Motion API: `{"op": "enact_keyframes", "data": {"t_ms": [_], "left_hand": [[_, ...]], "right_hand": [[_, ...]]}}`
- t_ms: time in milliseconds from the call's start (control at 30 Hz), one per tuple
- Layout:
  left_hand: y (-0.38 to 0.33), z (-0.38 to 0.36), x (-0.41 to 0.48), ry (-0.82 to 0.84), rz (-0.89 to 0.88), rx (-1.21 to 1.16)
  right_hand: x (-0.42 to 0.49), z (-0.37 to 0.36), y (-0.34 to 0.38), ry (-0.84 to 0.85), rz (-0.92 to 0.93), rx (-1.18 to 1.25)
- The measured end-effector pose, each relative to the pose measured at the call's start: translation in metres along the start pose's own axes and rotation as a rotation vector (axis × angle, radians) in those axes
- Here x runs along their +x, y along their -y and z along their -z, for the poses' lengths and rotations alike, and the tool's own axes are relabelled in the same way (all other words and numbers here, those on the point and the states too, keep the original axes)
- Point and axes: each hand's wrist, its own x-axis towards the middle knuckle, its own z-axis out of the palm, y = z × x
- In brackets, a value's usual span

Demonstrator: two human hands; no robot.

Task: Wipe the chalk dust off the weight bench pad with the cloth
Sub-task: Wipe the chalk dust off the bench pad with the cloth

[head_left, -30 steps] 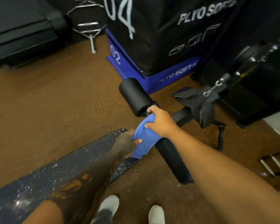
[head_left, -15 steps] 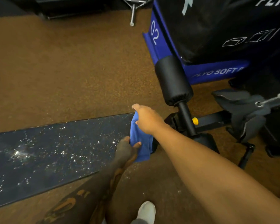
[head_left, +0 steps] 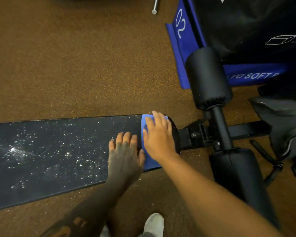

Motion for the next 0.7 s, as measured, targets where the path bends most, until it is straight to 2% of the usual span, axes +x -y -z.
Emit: {"op": "enact_keyframes", "data": {"t_ms": [67,133,400,700], "left_hand": [[0.018,-0.006,0.0,0.04,-0.062,0.059],[0.037,-0.015,-0.003,0.067,-0.141,0.105],[0.062,-0.032,-0.011,0.162,-0.203,0.182],[0.064,-0.034,-0.013,0.17,-0.202,0.155]], "right_hand": [[-0.019,-0.009,0.002,0.135,-0.003,-0.028],[-0.024,-0.018,-0.002,0.198,-0.007,-0.074],[-0.005,-0.037,-0.016,0.181,-0.045,-0.14],[-0.056,-0.046,-0.016,0.126,-0.079,-0.149]]}}
